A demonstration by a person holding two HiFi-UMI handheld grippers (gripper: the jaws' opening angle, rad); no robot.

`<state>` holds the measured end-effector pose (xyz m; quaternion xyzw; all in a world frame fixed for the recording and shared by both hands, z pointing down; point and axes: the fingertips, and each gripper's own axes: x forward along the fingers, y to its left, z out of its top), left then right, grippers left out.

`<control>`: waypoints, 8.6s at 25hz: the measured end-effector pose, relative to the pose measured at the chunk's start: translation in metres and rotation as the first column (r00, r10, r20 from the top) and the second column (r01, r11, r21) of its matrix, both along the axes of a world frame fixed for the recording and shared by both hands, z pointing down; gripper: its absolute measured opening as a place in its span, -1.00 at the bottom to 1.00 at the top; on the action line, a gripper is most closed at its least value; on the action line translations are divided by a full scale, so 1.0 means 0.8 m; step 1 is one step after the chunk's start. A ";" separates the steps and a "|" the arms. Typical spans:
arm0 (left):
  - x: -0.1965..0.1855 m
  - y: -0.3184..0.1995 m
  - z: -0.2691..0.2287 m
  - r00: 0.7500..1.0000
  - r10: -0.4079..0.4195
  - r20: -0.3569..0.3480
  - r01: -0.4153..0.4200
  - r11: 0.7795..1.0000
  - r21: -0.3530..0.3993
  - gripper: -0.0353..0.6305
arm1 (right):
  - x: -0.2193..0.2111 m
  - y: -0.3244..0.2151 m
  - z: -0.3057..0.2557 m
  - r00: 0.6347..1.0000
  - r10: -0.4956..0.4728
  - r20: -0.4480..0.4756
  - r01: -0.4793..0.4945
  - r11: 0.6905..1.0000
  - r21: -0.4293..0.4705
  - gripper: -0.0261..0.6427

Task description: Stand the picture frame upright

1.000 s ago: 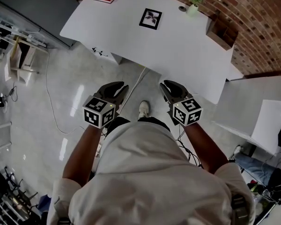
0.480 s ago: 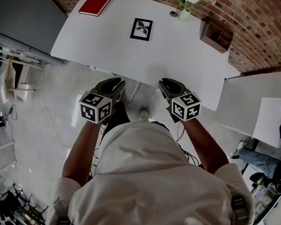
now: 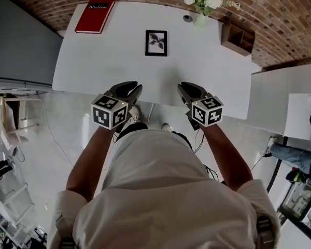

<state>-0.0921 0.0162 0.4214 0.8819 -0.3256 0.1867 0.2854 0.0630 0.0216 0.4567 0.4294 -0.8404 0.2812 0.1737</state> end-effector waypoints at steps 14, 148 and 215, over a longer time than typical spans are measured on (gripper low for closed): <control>-0.036 -0.096 0.054 0.988 0.149 -0.041 -0.153 0.984 -0.096 -0.66 | -0.034 -0.086 0.032 0.990 0.138 -0.030 -0.140 0.988 -0.072 -0.75; 0.016 -0.426 0.147 0.968 0.057 0.245 -0.079 0.994 0.078 -0.79 | -0.055 -0.431 0.100 0.934 -0.241 -0.263 0.285 0.948 0.144 -0.83; 0.014 -0.435 0.162 0.881 -0.022 0.473 -0.167 0.920 0.354 -0.76 | -0.052 -0.436 0.120 0.826 -0.152 -0.543 0.389 0.851 0.353 -0.85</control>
